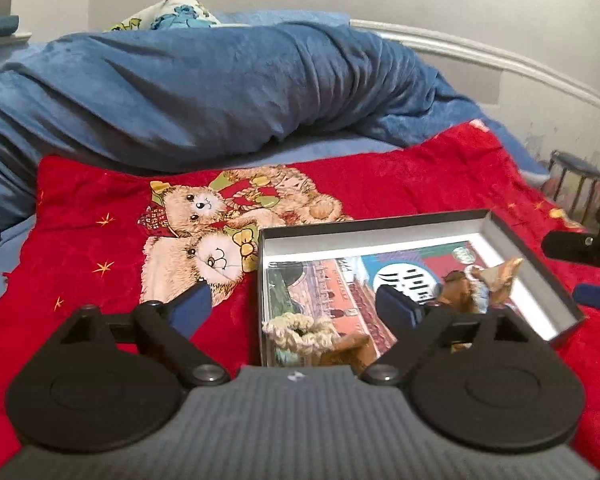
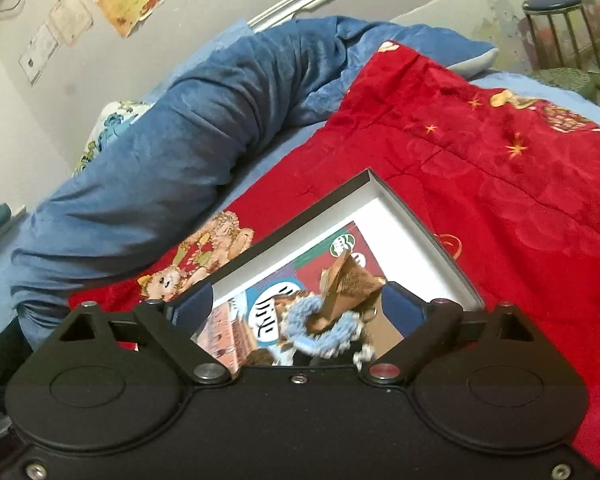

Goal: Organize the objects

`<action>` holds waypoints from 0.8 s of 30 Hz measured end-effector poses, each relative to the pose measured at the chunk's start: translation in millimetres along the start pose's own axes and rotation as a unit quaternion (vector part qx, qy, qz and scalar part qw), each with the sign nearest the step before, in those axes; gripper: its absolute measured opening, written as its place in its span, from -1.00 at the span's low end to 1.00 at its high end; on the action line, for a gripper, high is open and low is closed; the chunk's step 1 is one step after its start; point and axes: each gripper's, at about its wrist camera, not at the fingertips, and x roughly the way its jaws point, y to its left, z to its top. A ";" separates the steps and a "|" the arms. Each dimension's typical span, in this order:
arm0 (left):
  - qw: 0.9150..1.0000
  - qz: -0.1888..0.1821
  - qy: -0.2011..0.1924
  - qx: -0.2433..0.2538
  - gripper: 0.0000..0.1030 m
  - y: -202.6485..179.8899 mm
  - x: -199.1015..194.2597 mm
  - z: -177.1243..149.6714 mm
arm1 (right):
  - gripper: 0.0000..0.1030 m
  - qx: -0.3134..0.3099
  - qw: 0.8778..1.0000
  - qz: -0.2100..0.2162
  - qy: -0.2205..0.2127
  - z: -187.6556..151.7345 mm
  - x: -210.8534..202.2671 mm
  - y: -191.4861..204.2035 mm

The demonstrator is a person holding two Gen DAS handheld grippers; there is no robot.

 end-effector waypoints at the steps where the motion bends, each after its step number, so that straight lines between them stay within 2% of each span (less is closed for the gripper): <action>1: 1.000 -0.002 -0.001 0.000 0.93 1.6 -6.7 -1.2 | 0.84 -0.012 1.000 -0.010 -0.001 -2.2 -8.4 4.9; 6: 0.999 -0.009 -0.026 0.019 1.00 -1.2 -41.9 -9.0 | 0.94 -0.071 0.996 -0.035 -0.036 -7.9 -57.1 27.8; 9: 0.998 -0.001 -0.049 0.047 1.00 -6.6 -65.0 -16.2 | 1.00 -0.082 0.994 -0.047 -0.058 -19.9 -88.8 30.6; 11: 0.997 0.006 -0.051 0.053 1.00 -6.9 -79.8 -24.5 | 1.00 -0.087 0.993 -0.063 -0.056 -33.6 -106.2 27.8; 16: 0.999 0.004 -0.028 0.017 1.00 2.4 -99.9 -40.2 | 1.00 -0.118 0.987 -0.101 -0.035 -63.1 -136.0 29.6; 20: 1.000 0.007 -0.010 -0.016 1.00 11.6 -102.2 -42.8 | 1.00 -0.147 0.981 -0.121 -0.047 -73.6 -150.5 37.6; 24: 1.000 0.011 0.001 -0.022 1.00 14.6 -100.2 -43.1 | 1.00 -0.135 0.982 -0.126 -0.044 -76.2 -151.4 36.1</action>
